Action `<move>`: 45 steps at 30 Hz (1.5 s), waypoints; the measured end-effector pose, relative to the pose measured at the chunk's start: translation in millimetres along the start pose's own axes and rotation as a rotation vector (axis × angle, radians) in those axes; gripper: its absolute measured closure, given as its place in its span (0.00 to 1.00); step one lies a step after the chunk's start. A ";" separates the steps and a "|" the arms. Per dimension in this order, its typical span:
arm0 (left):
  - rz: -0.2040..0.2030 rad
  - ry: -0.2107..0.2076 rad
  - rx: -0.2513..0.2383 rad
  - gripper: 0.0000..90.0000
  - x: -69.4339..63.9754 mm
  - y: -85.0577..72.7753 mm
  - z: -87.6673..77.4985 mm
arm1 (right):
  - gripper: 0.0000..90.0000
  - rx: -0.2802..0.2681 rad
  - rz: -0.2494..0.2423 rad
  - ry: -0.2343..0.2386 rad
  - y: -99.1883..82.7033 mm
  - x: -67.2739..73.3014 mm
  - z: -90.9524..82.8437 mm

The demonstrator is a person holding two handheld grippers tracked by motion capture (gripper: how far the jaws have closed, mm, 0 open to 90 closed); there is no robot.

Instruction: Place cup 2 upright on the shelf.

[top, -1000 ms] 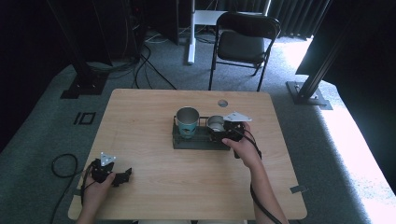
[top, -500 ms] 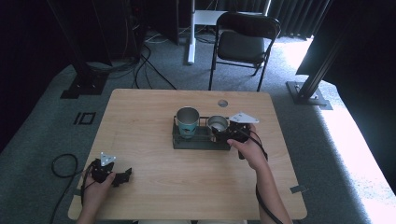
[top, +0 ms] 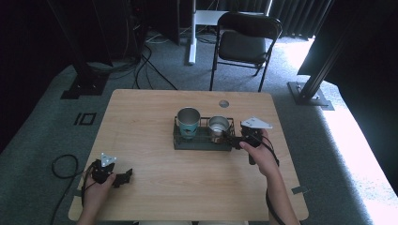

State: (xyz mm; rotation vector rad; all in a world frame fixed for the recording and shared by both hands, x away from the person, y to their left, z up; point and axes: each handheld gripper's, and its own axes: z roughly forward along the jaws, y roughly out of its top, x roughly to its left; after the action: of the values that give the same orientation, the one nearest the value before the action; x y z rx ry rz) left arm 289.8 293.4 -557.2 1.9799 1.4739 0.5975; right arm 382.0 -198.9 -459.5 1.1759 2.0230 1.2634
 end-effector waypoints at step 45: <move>0.000 0.000 0.001 0.03 0.0 0.0 0.0 | 0.14 0.146 0.061 -0.061 -106.8 -39.4 -44.6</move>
State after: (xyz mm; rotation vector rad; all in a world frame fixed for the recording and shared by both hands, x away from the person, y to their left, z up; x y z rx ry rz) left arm 289.8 293.4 -557.2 1.9804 1.4743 0.5975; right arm 324.7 -275.7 -535.3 1.3361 2.0780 1.1098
